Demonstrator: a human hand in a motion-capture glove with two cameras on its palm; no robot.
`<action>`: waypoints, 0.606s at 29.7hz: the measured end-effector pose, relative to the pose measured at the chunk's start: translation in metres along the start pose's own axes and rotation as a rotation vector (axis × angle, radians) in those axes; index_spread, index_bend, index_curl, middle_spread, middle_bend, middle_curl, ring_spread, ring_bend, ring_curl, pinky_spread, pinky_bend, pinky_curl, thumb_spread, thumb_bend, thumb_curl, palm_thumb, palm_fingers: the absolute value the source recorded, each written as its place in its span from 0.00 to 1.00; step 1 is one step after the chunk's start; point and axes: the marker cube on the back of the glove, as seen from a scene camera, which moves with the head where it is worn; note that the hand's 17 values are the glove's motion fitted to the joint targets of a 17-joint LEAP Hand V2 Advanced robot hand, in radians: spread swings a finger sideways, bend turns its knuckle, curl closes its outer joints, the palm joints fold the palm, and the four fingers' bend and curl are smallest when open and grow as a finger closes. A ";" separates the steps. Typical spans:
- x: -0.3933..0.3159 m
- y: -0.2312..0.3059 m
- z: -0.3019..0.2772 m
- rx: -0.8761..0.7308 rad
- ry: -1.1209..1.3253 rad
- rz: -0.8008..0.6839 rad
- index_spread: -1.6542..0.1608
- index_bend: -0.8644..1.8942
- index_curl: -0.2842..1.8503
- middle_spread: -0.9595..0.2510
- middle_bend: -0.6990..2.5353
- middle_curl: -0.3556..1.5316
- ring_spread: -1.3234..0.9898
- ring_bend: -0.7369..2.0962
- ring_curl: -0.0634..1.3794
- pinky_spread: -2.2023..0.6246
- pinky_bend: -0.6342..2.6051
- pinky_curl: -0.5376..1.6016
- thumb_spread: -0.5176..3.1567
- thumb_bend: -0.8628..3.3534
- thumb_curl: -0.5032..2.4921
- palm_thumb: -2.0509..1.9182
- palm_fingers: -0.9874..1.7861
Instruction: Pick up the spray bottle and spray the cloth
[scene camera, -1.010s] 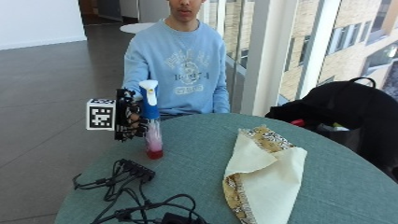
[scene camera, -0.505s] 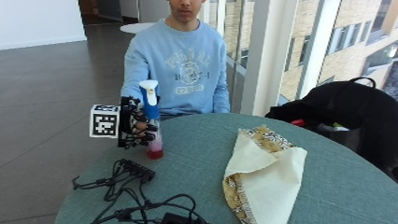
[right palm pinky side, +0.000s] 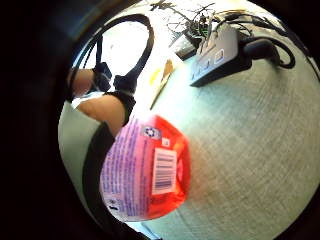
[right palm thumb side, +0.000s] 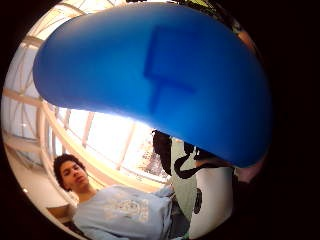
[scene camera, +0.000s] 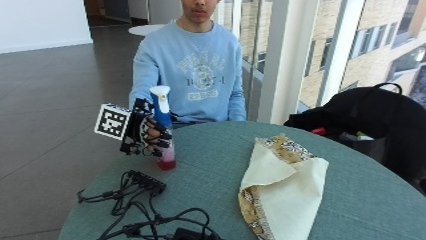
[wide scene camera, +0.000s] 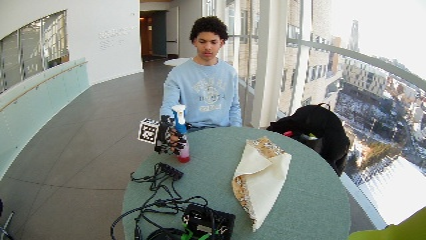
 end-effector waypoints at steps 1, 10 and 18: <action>-0.002 -0.002 -0.001 0.000 0.017 -0.006 0.75 0.38 0.26 0.71 0.34 0.40 0.54 0.42 0.27 0.85 0.28 0.40 0.41 0.22 0.29 0.72 0.70; -0.041 -0.036 0.005 -0.199 0.127 -0.031 0.78 0.36 0.27 0.72 0.34 0.41 0.54 0.43 0.29 0.83 0.28 0.41 0.42 0.21 0.30 0.72 0.75; -0.079 -0.077 0.033 -0.463 0.250 -0.081 0.79 0.35 0.26 0.72 0.34 0.41 0.54 0.43 0.30 0.82 0.28 0.41 0.42 0.20 0.30 0.72 0.76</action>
